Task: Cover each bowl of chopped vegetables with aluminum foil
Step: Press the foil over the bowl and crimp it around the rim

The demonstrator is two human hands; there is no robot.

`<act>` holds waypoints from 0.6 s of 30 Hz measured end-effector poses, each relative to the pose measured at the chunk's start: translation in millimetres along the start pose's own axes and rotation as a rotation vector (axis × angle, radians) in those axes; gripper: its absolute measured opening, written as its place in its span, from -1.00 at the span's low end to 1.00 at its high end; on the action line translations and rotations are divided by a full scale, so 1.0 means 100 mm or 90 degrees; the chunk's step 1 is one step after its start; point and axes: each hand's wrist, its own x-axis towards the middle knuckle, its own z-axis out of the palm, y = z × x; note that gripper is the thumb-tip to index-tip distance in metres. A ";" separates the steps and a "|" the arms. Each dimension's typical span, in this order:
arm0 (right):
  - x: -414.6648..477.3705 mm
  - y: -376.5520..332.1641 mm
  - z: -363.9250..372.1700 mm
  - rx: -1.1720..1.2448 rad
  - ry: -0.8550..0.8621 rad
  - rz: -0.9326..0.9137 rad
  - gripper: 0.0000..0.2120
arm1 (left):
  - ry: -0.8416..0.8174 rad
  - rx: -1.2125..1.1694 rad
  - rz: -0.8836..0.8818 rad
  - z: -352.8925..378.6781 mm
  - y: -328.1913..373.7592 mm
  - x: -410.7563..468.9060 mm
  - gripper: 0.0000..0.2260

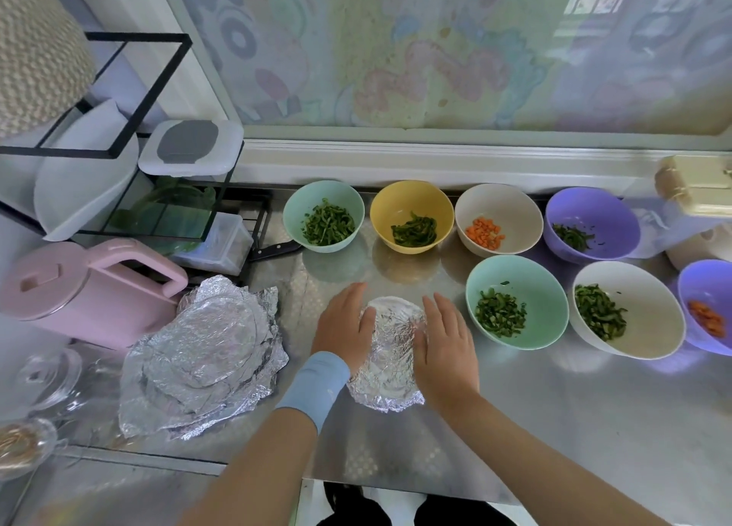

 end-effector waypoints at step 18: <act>0.17 0.10 -0.04 0.489 -0.124 0.201 -0.57 | -0.078 -0.133 -0.186 0.12 0.01 -0.04 -0.69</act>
